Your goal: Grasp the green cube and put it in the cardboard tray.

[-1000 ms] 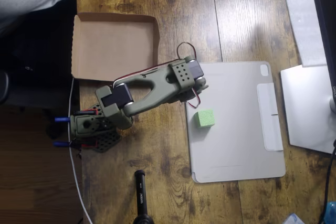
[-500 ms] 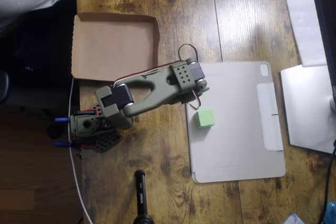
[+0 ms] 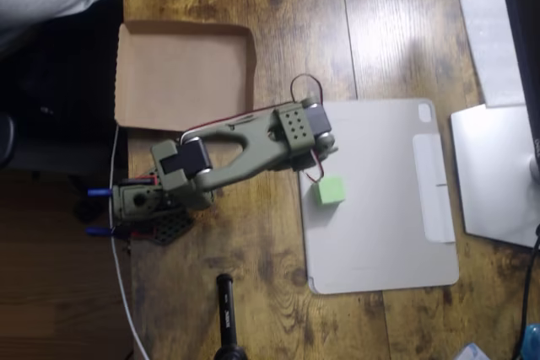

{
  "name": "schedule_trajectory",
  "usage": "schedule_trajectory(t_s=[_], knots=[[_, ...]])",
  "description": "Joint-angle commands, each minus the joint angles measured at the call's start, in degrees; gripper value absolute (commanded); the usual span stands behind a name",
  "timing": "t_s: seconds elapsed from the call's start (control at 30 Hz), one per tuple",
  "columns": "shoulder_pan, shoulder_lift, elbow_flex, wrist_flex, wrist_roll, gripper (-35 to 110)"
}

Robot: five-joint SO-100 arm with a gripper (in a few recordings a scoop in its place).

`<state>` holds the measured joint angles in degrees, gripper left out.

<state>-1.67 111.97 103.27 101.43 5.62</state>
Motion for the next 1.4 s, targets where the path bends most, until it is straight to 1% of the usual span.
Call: schedule_trajectory(t_s=[0.0,0.17,0.3,0.47,0.6,0.7,0.87,1.03,1.13,1.2,1.37], knots=[[0.88,2.11,-0.88,0.88,1.32,0],[2.72,0.88,-1.23,-3.96,2.02,0],[4.04,-3.60,-3.52,-7.91,-0.44,0],[11.16,-9.76,-11.78,-10.55,-6.86,0],[17.93,-7.82,-14.33,-14.33,-13.10,1],[19.51,-5.27,-16.26,-12.74,-17.75,5],[15.64,-3.69,-15.12,-10.90,-17.05,8],[9.40,-6.50,-12.04,-12.30,-14.33,15],[6.42,-6.59,-10.46,-15.21,-12.39,19],[5.80,-6.59,-9.58,-17.23,-12.04,21],[8.00,-3.78,-4.83,-19.95,-13.80,25]])
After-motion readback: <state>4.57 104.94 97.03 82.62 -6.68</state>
